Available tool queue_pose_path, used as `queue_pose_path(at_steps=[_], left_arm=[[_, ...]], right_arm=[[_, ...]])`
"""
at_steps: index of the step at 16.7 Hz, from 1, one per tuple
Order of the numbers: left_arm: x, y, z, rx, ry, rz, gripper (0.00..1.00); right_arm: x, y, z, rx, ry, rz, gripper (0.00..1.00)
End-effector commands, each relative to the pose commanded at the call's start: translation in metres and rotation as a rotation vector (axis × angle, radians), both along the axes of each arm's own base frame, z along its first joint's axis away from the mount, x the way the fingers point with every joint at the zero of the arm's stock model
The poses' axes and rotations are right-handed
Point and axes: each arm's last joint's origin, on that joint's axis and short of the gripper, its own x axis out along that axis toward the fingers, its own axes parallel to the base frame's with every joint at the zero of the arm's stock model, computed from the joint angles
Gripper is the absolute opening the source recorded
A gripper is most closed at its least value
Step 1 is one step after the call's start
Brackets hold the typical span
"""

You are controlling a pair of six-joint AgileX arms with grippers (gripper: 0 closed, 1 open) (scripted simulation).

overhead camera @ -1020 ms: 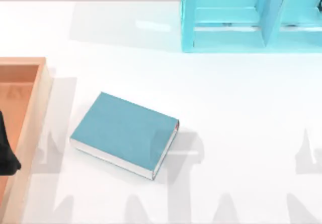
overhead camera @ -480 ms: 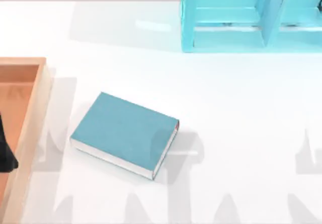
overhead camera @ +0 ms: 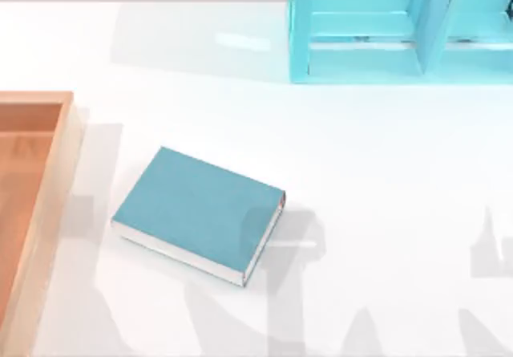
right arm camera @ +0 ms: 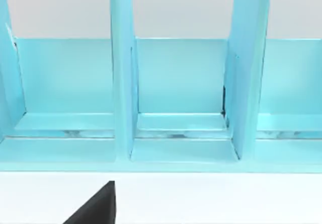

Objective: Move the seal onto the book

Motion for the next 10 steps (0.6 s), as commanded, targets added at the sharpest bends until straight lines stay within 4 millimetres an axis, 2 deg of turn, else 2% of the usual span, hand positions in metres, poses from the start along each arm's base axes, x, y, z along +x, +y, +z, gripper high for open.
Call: queue_pose_path(at_steps=[2, 5, 10], left_arm=[[0.031, 0.009, 0.013, 0.003, 0.186, 0.007, 1.0], [0.078, 0.025, 0.019, -0.003, 0.446, 0.011, 1.0], [0.146, 0.057, 0.005, -0.039, 0.788, 0.001, 1.0]], right_arm=[[0.0, 0.0, 0.0, 0.0, 0.0, 0.0, 1.0], [0.0, 0.0, 0.0, 0.0, 0.0, 0.0, 1.0], [0.0, 0.0, 0.0, 0.0, 0.0, 0.0, 1.0]])
